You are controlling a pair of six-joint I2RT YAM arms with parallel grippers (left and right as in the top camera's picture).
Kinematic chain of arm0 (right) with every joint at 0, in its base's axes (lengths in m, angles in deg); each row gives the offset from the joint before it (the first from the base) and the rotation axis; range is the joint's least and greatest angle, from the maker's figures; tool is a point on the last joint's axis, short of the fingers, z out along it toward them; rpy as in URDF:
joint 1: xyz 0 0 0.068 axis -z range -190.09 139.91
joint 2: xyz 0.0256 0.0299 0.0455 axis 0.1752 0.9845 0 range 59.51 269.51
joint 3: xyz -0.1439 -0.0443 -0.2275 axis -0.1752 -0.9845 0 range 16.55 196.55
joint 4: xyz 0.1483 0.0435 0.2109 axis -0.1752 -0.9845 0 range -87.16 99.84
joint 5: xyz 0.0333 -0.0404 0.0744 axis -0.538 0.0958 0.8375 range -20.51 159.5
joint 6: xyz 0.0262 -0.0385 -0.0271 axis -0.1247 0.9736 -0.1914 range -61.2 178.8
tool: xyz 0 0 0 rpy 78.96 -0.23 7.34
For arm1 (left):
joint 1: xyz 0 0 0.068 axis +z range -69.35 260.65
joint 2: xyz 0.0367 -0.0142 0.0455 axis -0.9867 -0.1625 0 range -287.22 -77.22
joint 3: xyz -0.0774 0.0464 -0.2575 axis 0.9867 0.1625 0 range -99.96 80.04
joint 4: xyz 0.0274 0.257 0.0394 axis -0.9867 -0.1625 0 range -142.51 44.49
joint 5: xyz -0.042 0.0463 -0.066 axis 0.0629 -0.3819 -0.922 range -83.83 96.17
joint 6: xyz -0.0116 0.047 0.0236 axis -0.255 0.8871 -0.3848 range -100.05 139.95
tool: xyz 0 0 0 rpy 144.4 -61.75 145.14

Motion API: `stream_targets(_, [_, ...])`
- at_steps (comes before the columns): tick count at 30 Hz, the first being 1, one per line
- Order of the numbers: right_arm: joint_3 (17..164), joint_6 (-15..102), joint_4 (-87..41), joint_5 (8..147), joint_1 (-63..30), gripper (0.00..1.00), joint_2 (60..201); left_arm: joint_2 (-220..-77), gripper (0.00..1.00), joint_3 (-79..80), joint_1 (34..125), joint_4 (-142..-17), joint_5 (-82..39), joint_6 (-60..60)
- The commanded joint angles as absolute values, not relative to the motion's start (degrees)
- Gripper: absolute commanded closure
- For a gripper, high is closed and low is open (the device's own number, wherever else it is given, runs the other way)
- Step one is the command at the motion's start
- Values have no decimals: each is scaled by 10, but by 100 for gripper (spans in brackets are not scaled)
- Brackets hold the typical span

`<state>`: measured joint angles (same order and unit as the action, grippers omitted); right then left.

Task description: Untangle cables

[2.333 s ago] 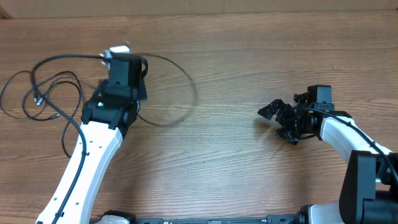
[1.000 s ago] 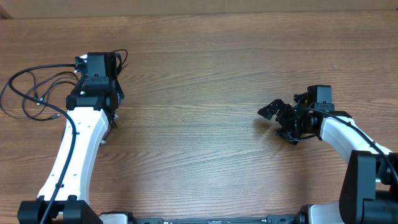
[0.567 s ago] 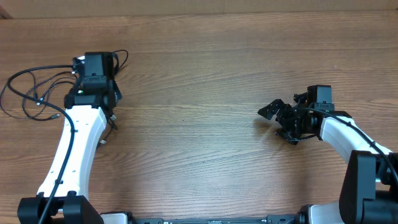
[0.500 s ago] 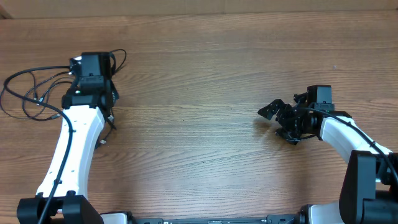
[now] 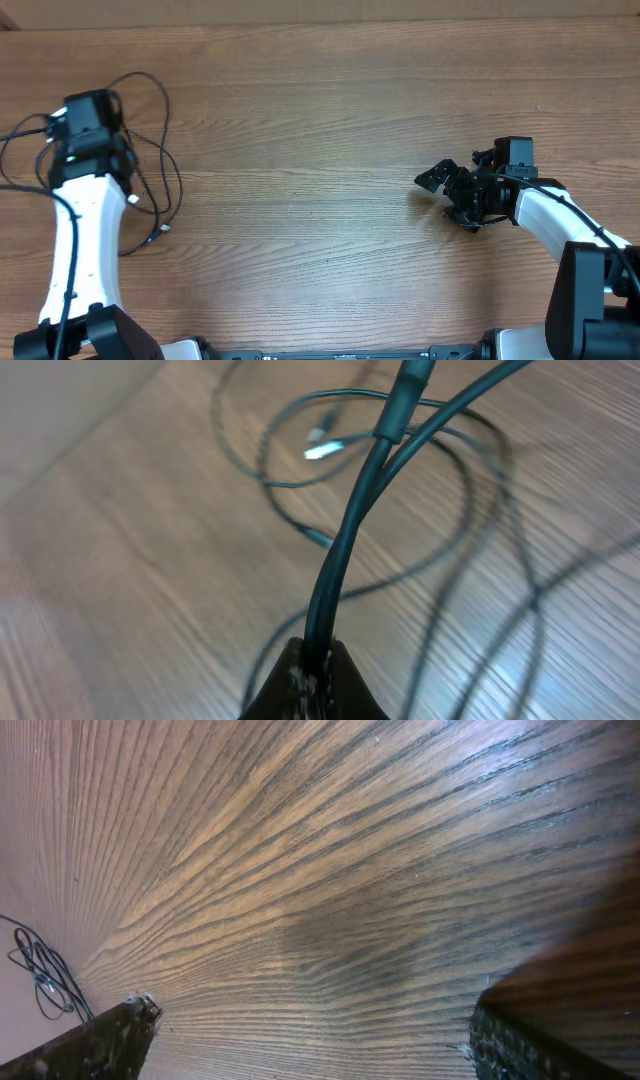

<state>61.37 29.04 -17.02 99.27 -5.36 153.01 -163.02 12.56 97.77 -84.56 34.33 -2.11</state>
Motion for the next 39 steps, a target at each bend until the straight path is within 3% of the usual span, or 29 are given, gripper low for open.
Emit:
stream_targets(1, [590, 301, -172, 940, -56, 0, 1557, -1635, 96, 121, 1024, -843, 355, -55])
stream_targets(8, [590, 301, -172, 940, -56, 0, 1557, -1635, 96, 121, 1083, -846, 284, -75])
stream_targets(11, [590, 301, -172, 940, -56, 0, 1557, -1636, 90, 121, 1088, -846, 275, -75])
stream_targets(14, [590, 301, -172, 940, -56, 0, 1557, -1637, 78, 121, 1088, -846, 268, -75])
stream_targets(16, [590, 301, -172, 940, -56, 0, 1557, -1638, 55, 121, 1088, -846, 260, -75])
stream_targets(17, [590, 301, -172, 940, -56, 0, 1557, -1639, 26, 121, 1088, -846, 248, -75])
stream_targets(20, [590, 301, -172, 940, -56, 0, 1557, -1641, 0, 121, 1087, -845, 225, -75])
stream_targets(26, [590, 301, -172, 940, -56, 0, 1557, -1641, 0, 121, 1087, -844, 132, -67])
stream_targets(33, [590, 301, -172, 940, -56, 0, 1557, -1641, 1, 125, 1067, -846, -59, 1])
stream_targets(39, [590, 301, -172, 940, -56, 0, 1557, -1641, 0, 126, 1019, -871, -85, 15])
